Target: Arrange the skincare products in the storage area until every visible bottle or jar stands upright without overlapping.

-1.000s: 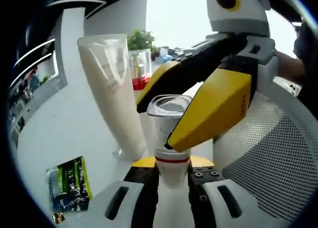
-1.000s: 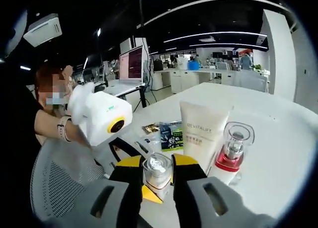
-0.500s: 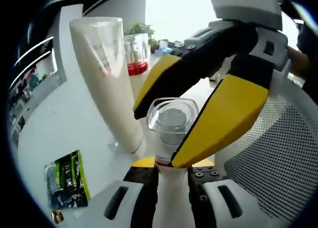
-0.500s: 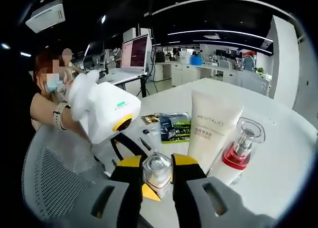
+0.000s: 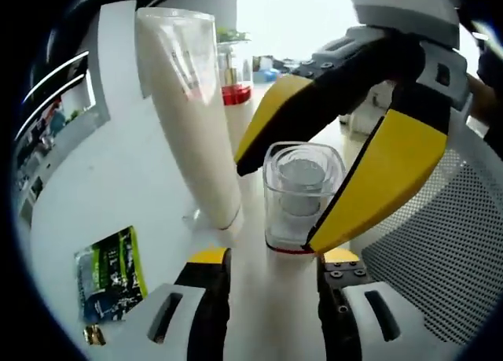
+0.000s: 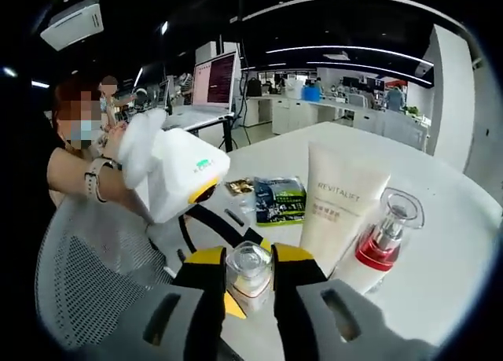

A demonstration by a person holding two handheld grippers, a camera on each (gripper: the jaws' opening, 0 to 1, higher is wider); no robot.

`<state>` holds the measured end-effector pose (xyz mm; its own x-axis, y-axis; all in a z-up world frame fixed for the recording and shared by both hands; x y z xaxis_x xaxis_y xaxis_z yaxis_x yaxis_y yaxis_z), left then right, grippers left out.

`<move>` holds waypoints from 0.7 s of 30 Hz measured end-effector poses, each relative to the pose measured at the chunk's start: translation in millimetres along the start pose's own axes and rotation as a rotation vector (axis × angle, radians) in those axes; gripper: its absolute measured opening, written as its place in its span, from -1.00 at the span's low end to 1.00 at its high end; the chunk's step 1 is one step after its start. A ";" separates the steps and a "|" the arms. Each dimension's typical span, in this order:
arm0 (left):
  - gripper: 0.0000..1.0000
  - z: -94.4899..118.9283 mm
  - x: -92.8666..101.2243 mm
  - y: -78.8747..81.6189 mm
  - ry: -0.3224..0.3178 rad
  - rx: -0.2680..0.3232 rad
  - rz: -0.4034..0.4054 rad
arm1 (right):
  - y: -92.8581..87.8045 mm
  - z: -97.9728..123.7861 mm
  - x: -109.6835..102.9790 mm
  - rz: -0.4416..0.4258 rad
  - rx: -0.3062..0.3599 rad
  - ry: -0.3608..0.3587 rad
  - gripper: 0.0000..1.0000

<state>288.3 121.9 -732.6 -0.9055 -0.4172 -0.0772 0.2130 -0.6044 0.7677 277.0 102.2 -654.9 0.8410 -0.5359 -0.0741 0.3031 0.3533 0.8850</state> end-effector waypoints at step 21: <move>-0.32 5.7 1.7 -13.9 -0.018 -0.076 0.048 | -31.6 8.9 2.6 0.040 -0.181 0.083 -0.41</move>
<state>281.7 133.5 -739.7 -0.9000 -0.4349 -0.0299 0.2824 -0.6340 0.7200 265.6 82.9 -679.0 0.8856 -0.4566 -0.0851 0.3385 0.5090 0.7914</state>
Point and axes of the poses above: the point that each gripper's makers call its tool centre point, and the gripper's own axes: z roughly backward along the fingers, x roughly to its right, y roughly out of its top, the point moved 3 cm from there along z, roughly backward along the fingers, and after that the axes turned 9 degrees about y, right-handed, at the moved point
